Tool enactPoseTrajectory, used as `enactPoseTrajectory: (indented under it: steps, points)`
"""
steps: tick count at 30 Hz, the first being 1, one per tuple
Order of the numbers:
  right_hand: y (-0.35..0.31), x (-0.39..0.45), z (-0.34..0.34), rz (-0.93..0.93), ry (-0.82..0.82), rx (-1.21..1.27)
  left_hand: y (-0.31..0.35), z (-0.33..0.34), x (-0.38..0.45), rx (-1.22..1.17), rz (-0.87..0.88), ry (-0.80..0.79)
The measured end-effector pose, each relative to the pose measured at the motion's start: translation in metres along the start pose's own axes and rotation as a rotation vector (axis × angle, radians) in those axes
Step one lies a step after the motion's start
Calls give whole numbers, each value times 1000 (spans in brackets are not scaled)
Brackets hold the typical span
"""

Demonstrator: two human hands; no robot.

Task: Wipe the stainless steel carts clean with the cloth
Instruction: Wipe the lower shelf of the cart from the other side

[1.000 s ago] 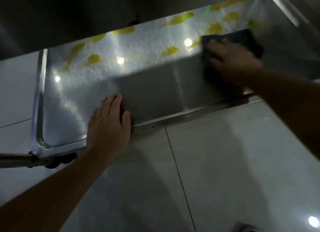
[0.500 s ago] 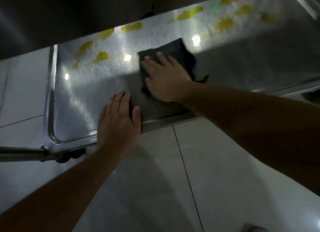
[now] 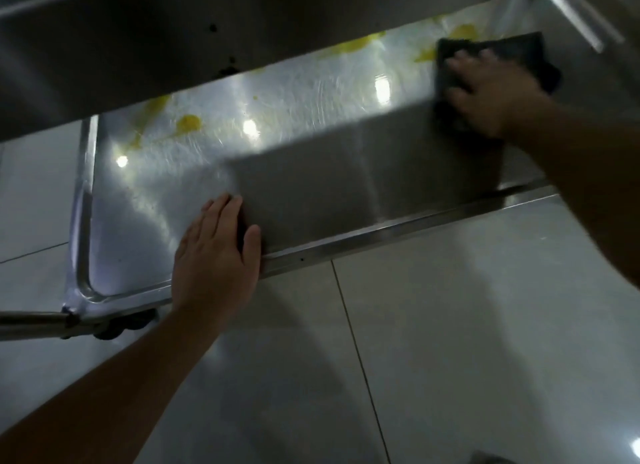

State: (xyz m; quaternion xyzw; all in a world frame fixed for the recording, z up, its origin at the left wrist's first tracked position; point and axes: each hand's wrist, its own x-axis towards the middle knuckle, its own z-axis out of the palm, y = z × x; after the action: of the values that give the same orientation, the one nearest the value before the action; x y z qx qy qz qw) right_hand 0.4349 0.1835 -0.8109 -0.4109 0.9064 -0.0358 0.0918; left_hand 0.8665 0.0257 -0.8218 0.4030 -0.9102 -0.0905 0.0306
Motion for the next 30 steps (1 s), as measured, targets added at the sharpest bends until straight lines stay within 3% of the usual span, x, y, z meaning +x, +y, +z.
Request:
enactPoseTrajectory:
  steps: [5, 13, 16, 21, 24, 27, 30]
  points:
    - [98, -30, -13, 380, 26, 70, -1, 4, 2, -12, 11, 30]
    - [45, -94, 7, 428, 15, 49, -3, 10, 5, -9, 15, 53]
    - [-6, -119, 17, 249, -38, 4, -3, 10, 4, -18, 23, 68]
    - [-108, -150, 39, -318, -31, -10, -3, 9, 1, -29, 25, 77]
    - [-100, -152, 39, -398, 53, -3, -3, 5, 1, -40, 33, 67]
    - [-43, -149, 34, -235, 168, 82, -3, 4, 1, -50, 50, 80]
    - [35, -143, 16, 185, 213, 108, -3, 1, 1, -58, 28, 47]
